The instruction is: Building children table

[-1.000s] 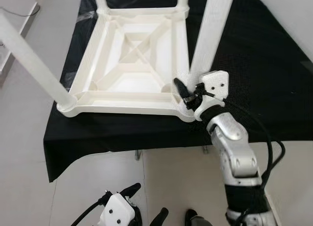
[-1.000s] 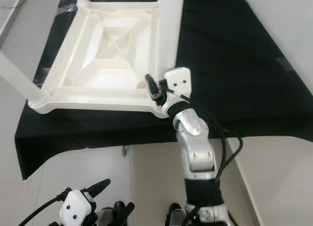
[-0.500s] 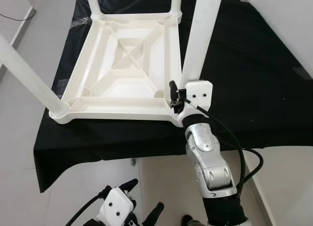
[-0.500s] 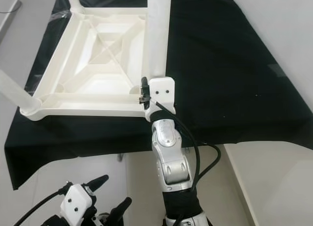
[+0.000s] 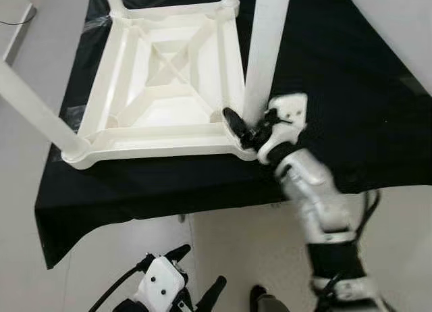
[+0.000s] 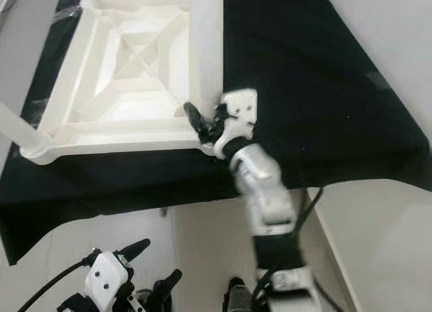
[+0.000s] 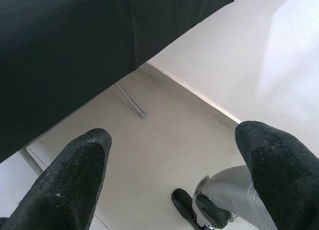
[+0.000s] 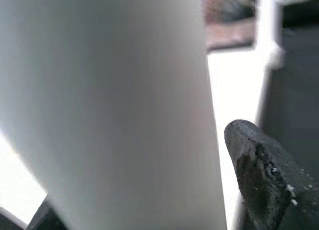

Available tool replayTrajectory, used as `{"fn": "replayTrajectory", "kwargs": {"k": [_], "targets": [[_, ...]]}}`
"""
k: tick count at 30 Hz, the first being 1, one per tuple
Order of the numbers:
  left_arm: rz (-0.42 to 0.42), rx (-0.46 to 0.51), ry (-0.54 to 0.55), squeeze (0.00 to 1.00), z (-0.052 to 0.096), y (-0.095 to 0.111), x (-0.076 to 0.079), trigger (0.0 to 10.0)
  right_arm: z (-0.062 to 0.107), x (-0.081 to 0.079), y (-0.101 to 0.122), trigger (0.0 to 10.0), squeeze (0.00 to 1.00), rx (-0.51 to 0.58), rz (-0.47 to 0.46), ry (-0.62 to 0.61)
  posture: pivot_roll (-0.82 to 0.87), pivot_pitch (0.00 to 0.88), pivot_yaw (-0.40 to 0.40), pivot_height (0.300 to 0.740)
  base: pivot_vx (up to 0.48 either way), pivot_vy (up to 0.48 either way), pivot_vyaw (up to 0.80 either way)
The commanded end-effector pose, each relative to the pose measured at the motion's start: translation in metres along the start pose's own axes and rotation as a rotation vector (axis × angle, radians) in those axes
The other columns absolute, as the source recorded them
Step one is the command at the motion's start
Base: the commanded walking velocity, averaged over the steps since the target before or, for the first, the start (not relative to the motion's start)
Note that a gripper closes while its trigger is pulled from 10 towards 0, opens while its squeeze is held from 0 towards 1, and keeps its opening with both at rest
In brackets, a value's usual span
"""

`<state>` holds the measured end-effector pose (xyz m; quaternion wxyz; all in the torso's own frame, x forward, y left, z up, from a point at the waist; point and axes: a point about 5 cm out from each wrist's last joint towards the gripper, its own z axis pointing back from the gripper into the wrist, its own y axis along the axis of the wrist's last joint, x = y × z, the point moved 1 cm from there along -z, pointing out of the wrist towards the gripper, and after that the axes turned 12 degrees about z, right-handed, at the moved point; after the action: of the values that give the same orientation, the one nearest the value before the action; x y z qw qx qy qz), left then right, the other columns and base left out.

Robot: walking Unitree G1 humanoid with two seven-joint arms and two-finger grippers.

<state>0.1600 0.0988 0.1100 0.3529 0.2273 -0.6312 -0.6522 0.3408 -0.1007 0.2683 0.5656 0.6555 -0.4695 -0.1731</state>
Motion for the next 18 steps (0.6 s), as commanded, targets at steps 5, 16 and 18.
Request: {"fn": "replayTrajectory", "kwargs": {"k": [5,16,18], "targets": [[0.007,-0.021,0.007,0.0,-0.003,-0.008,-0.001,10.0,-0.002,0.005,-0.008,10.0,0.0,-0.049,0.103,0.361,0.05,0.302,0.025,0.74,0.0,0.0,0.0],[-0.004,-0.011,0.016,0.0,-0.01,-0.009,-0.003,10.0,-0.02,0.014,-0.029,0.0,0.0,-0.133,0.062,0.439,0.06,0.281,0.006,0.74,0.0,0.0,0.0],[-0.004,-0.01,0.017,0.0,-0.011,-0.01,-0.004,10.0,-0.022,0.015,-0.029,0.0,0.0,-0.134,0.047,0.453,0.06,0.277,0.006,0.74,0.0,0.0,0.0]]}}
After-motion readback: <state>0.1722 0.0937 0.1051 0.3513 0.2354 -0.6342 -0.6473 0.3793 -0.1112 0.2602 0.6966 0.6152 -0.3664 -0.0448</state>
